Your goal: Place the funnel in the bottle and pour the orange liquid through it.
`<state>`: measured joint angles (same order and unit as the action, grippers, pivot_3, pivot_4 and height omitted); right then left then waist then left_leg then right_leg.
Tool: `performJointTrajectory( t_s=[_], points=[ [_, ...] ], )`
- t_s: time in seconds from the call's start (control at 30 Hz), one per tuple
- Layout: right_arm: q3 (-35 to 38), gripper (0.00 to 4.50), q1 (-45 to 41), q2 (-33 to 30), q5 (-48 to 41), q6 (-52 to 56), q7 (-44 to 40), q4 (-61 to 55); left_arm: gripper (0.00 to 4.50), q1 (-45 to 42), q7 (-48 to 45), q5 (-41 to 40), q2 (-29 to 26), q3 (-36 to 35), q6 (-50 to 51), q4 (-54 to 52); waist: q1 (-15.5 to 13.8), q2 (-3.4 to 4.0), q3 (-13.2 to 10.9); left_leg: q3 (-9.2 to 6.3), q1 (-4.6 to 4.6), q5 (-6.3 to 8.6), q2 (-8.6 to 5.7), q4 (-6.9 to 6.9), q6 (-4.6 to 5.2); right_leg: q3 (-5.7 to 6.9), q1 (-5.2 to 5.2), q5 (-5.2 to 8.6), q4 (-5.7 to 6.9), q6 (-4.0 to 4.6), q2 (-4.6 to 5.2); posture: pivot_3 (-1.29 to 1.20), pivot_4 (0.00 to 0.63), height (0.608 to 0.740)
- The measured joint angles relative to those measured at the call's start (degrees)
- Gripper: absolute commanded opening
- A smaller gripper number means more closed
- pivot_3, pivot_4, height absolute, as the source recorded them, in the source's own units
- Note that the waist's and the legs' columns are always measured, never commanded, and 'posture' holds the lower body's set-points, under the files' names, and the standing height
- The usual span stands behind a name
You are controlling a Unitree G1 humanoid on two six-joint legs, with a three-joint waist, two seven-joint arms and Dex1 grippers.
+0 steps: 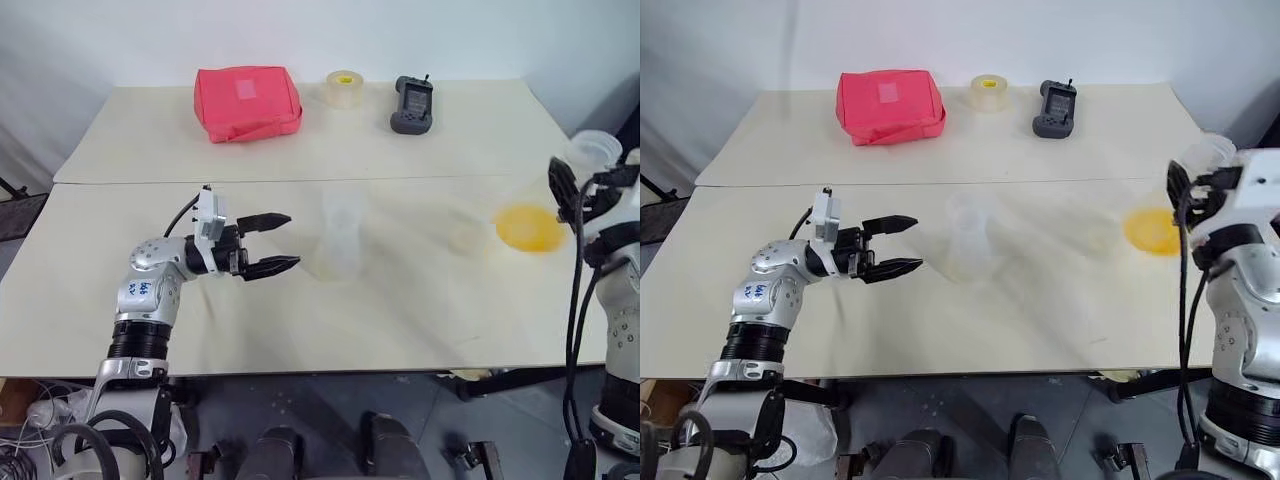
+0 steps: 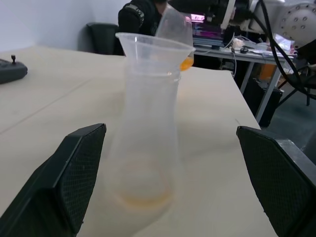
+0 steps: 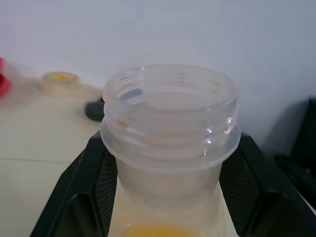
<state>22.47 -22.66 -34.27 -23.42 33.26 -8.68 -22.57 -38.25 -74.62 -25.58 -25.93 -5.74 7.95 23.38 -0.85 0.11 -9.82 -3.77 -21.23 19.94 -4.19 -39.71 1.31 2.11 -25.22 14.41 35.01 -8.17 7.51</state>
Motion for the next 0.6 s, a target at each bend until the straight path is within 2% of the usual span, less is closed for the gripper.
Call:
performJointTrajectory(
  t_s=[0.17,0.3,0.43,0.6],
  points=[
    [-14.18,2.43,-4.68,-1.44,5.53,5.36,0.68,-7.9,4.5,-1.6,-2.25,0.0,0.0,-0.05,-2.72,3.8,0.05,0.0,0.0,0.03,-0.06,0.0,-0.01,0.06,0.0,0.0,-0.12,0.0,0.02,0.0,-0.01,0.0,0.15,0.74],
    [-26.15,2.43,-9.53,-0.72,14.07,4.41,1.05,-9.45,4.5,-2.37,-4.06,-0.24,0.05,-0.15,-2.92,6.26,0.15,-0.01,-0.01,0.05,-0.09,0.0,-0.02,0.08,0.0,0.01,-0.17,0.0,0.04,0.0,-0.01,0.0,0.15,0.74],
    [-36.49,2.43,-11.89,-1.0,24.23,-1.15,-0.25,-5.91,4.5,-4.1,-7.61,-1.03,0.04,-0.41,-3.55,9.65,0.1,-0.03,-0.02,0.11,-0.1,0.0,-0.13,0.08,0.02,0.02,-0.17,0.0,0.0,-0.01,-0.01,0.0,0.15,0.74],
    [-43.07,2.43,-15.61,-3.51,35.06,-7.93,-4.02,0.61,4.5,-6.87,-10.78,-1.04,0.07,-0.46,-6.22,13.94,0.39,-0.04,-0.02,0.18,-0.1,0.0,-0.13,0.12,0.02,0.04,-0.23,0.0,0.0,-0.01,-0.03,0.0,0.15,0.74]
  ],
)
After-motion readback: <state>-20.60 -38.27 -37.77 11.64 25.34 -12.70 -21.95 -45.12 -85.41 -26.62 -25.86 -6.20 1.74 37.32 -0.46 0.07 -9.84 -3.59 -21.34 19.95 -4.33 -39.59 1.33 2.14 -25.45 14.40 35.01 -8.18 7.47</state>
